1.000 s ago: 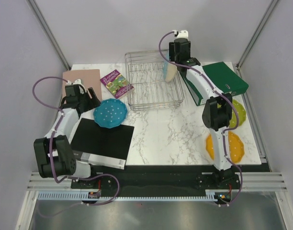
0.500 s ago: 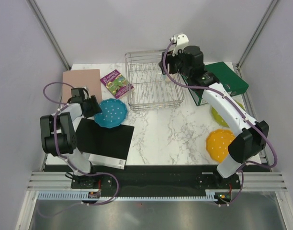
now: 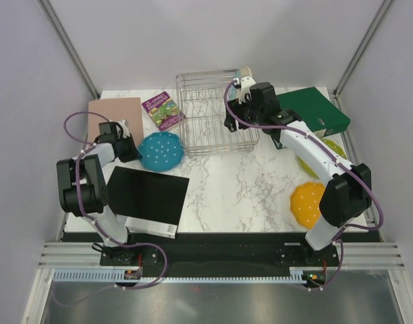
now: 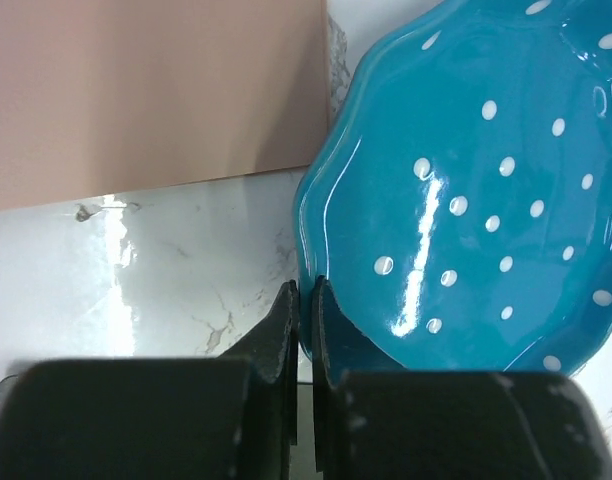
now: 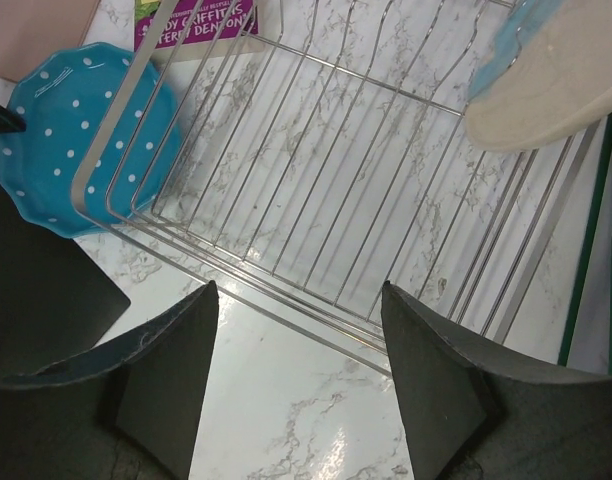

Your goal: Load the plates into the dish rack

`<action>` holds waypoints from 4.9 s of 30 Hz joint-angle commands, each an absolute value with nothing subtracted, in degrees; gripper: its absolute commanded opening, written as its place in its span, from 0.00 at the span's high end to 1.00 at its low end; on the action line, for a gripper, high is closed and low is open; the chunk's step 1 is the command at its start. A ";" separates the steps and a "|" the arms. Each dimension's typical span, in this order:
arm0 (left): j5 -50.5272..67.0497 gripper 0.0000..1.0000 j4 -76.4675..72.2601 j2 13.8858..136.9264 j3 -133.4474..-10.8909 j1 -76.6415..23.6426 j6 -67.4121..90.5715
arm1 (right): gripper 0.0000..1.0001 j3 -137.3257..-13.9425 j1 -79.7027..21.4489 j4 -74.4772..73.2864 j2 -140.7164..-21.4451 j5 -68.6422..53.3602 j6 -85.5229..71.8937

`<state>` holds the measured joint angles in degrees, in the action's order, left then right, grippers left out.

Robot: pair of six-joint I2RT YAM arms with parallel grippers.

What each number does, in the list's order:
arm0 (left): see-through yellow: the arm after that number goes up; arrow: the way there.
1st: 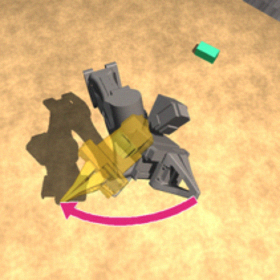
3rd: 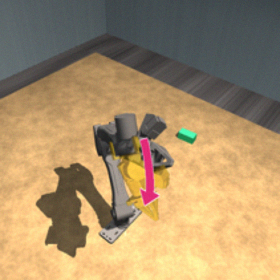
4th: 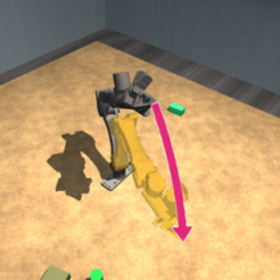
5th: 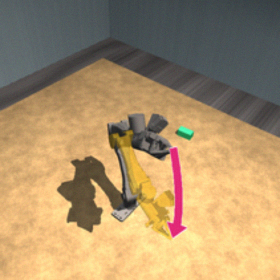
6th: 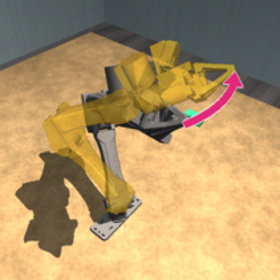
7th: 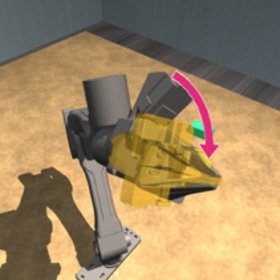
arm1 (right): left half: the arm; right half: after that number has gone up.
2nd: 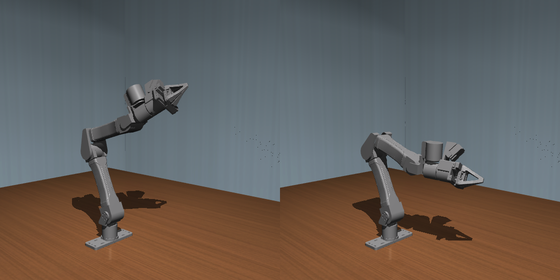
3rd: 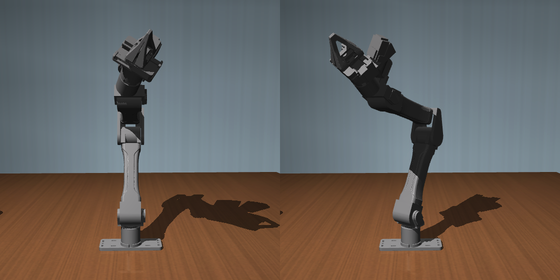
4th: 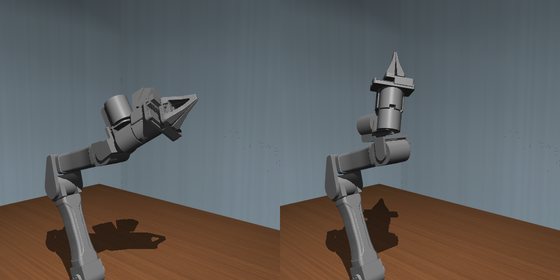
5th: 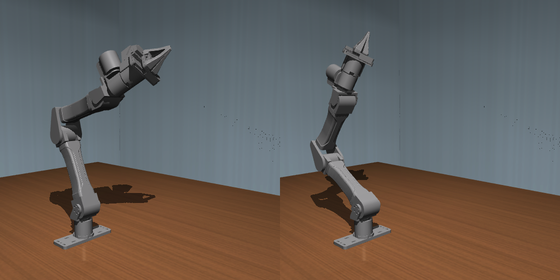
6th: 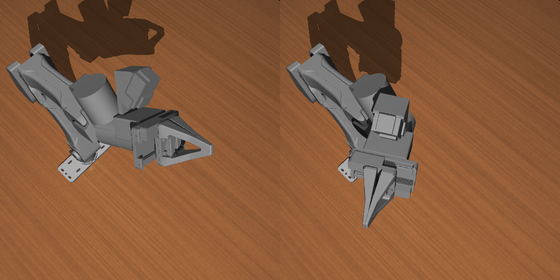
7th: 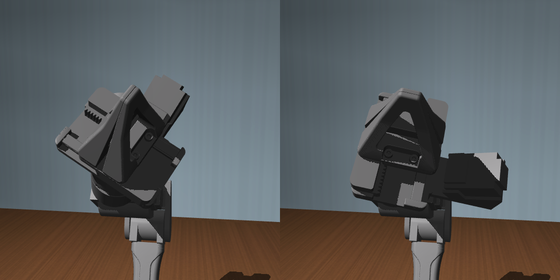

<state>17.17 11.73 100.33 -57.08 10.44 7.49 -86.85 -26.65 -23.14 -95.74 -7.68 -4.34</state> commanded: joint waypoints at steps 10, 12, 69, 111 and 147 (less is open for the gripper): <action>33.74 0.98 24.42 83.77 -66.79 16.34 -2.72 | 0.24 -94.74 -26.54 -25.13 -100.37 -16.78 -2.64; 36.03 0.98 26.79 81.92 -68.28 17.31 -2.46 | 0.23 -95.27 -26.46 -25.49 -101.16 -20.55 -2.72; 51.16 0.98 31.03 80.42 -77.35 17.40 10.28 | 0.86 -111.36 -32.26 -1.41 -126.65 -53.88 -34.98; 24.34 0.23 18.55 70.75 -63.11 9.49 5.19 | 1.00 -135.09 -32.96 -5.10 -129.28 54.84 10.02; 20.75 0.22 18.81 67.59 -60.12 6.16 9.14 | 0.29 -122.10 -34.10 -8.44 -122.02 48.60 10.11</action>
<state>23.68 20.71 71.13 -61.06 8.56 7.68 -127.87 -32.60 -12.12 -137.01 48.14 6.94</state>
